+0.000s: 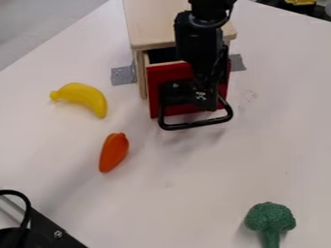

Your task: Closed the drawer

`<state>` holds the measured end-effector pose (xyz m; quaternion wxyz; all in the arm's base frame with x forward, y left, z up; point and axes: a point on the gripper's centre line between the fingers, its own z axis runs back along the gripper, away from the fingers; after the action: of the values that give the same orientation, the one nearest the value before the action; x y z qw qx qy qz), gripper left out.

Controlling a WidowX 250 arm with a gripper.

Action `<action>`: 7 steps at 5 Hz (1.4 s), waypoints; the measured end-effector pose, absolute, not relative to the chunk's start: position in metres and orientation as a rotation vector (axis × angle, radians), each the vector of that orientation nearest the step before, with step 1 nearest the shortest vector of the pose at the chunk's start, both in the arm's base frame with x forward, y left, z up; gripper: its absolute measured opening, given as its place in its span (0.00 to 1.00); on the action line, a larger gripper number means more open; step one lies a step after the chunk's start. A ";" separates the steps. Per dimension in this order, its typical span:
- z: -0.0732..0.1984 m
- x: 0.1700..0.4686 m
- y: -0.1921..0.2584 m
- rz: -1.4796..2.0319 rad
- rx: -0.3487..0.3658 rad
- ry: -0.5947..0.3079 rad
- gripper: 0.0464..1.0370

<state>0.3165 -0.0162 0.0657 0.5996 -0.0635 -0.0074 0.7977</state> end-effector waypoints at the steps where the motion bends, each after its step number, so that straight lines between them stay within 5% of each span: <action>1: 0.065 0.323 -0.011 1.868 -0.153 -0.020 0.96; 7: 0.063 0.333 0.006 1.920 -0.141 -0.017 0.96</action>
<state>0.3327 0.0065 0.0634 0.5715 -0.0602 -0.0072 0.8183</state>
